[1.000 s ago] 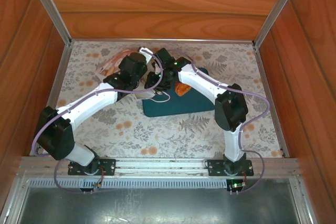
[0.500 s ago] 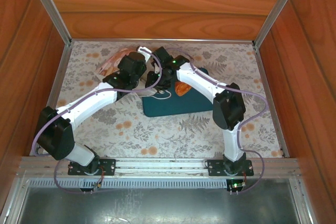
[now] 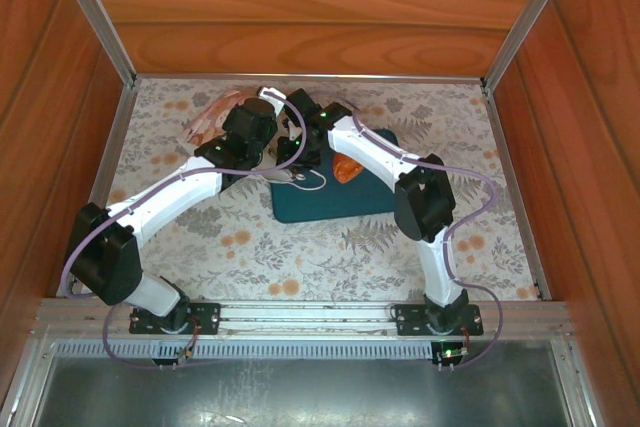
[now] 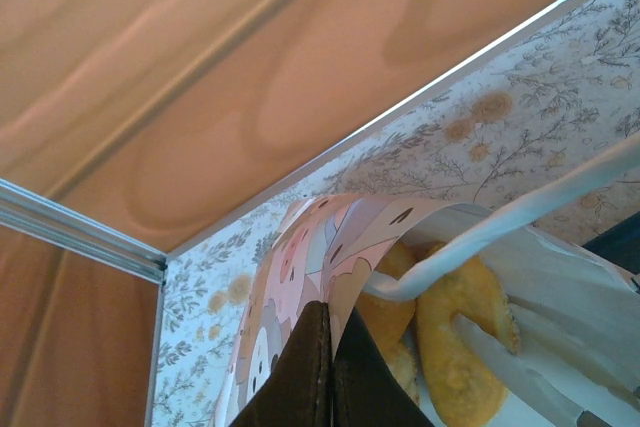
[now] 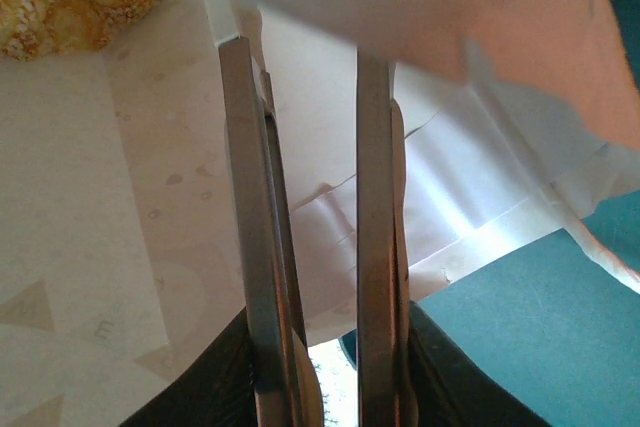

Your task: Take the fake bread out of the paper bag

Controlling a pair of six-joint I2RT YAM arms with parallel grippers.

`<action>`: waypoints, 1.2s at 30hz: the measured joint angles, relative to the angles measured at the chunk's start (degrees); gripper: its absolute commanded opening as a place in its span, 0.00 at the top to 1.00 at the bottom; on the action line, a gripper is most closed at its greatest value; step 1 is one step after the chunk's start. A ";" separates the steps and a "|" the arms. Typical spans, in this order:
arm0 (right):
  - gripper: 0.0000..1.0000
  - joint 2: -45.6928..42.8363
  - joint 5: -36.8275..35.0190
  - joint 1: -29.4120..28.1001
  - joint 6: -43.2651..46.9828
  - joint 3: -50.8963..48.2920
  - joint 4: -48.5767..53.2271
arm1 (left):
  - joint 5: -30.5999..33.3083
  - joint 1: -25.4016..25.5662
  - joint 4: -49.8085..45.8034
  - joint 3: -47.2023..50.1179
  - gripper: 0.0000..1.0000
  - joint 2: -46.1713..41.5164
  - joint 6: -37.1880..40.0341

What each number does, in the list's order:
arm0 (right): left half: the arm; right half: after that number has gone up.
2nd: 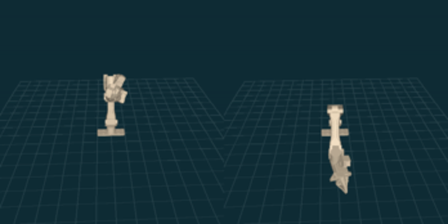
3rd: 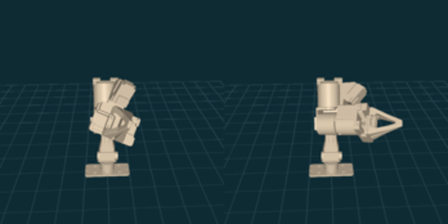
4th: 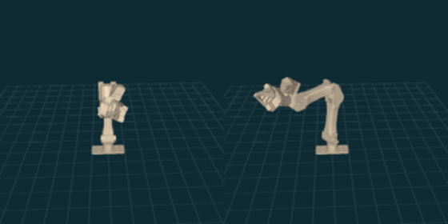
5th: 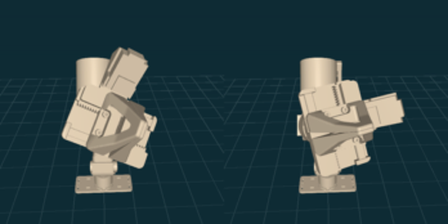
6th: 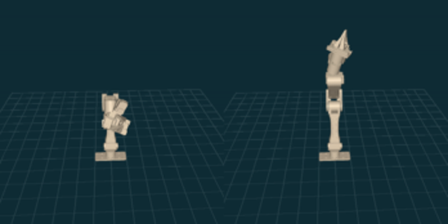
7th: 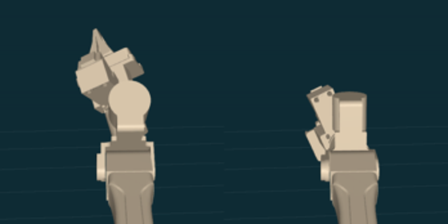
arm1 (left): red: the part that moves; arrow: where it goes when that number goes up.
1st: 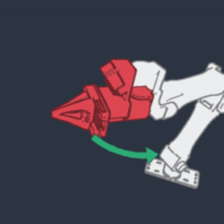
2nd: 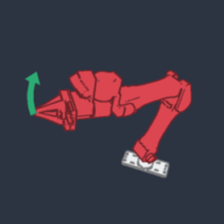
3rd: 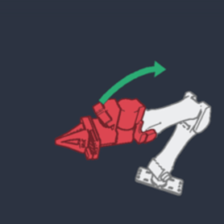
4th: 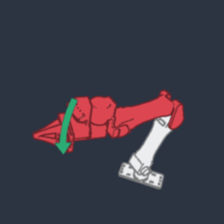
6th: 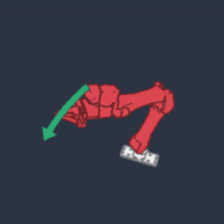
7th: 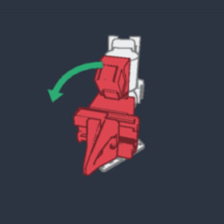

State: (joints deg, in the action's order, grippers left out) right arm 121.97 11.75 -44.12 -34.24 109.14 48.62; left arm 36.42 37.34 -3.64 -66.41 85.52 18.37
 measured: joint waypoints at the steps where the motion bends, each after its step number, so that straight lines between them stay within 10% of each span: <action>1: 0.91 -0.24 -0.17 -0.07 0.11 -0.07 0.13 | 0.11 0.00 0.09 0.00 1.00 0.00 0.00; 36: 1.00 -32.57 -8.57 -1.99 0.15 -18.12 -1.66 | -0.50 -3.50 -1.60 -0.50 1.00 0.76 -2.99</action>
State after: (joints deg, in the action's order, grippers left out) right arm 89.41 3.18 -46.11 -34.09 91.02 46.96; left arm 35.92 33.85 -5.23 -66.92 86.28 15.38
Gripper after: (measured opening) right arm 0.252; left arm 0.049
